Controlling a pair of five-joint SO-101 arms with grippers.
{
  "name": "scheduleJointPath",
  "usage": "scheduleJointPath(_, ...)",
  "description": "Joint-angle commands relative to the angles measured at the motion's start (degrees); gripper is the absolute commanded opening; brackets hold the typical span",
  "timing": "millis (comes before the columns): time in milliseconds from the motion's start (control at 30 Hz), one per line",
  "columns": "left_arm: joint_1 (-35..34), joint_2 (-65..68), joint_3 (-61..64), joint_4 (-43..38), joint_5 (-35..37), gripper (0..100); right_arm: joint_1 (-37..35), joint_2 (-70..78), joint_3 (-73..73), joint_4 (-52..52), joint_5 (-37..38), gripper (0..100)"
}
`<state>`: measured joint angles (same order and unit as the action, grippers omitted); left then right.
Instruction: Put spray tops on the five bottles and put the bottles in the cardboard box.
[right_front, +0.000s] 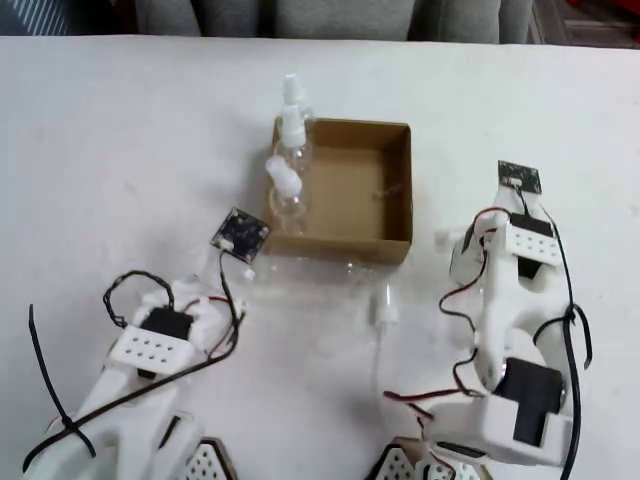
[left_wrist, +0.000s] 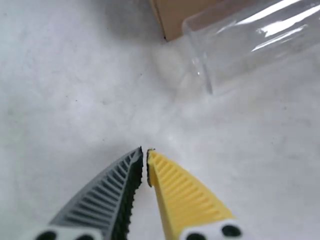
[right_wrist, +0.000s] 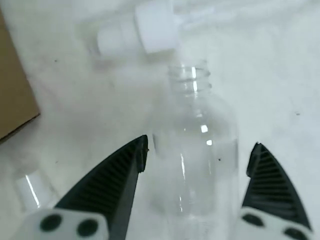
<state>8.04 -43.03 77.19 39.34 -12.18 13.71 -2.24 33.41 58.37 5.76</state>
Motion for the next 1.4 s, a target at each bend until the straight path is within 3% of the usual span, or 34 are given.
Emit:
scheduleJointPath(0, 0.04, 0.57, -2.20, -1.67, -0.18, 2, -0.40, 1.89, -4.22, 0.22, 1.58, 28.3)
scheduleJointPath(133, 0.04, 0.57, -2.20, -1.67, -0.26, 2, -0.40, 5.76, -6.86, 0.57, 1.67, 27.2)
scheduleJointPath(500, 0.13, 0.57, -2.20, -1.67, -0.18, 2, -0.31, 9.54, -8.44, 0.22, 4.31, 2.4)
scheduleJointPath(633, 0.48, 0.40, -2.29, -1.67, 0.00, 2, 0.04, 9.45, -8.35, 0.31, 4.31, 1.7)
scheduleJointPath(833, 9.10, 0.40, -6.07, -1.05, 1.58, 2, 0.13, 9.54, -8.26, -0.92, 3.96, 1.7)
scheduleJointPath(1000, 16.66, 0.40, -13.54, 4.04, 14.68, 2, 1.10, 9.89, -8.35, -1.27, 3.87, 1.7)
scheduleJointPath(1133, 26.68, 0.84, -19.60, 6.24, 23.21, 2, 1.45, 10.07, -8.53, -1.45, 3.87, 1.7)
scheduleJointPath(1267, 35.56, 0.84, -22.86, 5.71, 25.05, 2, 1.36, 10.15, -8.18, -2.59, 3.78, 1.7)
scheduleJointPath(1367, 38.64, 1.01, -22.59, 0.79, 25.14, 2, 1.27, 10.15, -8.09, -2.68, 3.69, 1.7)
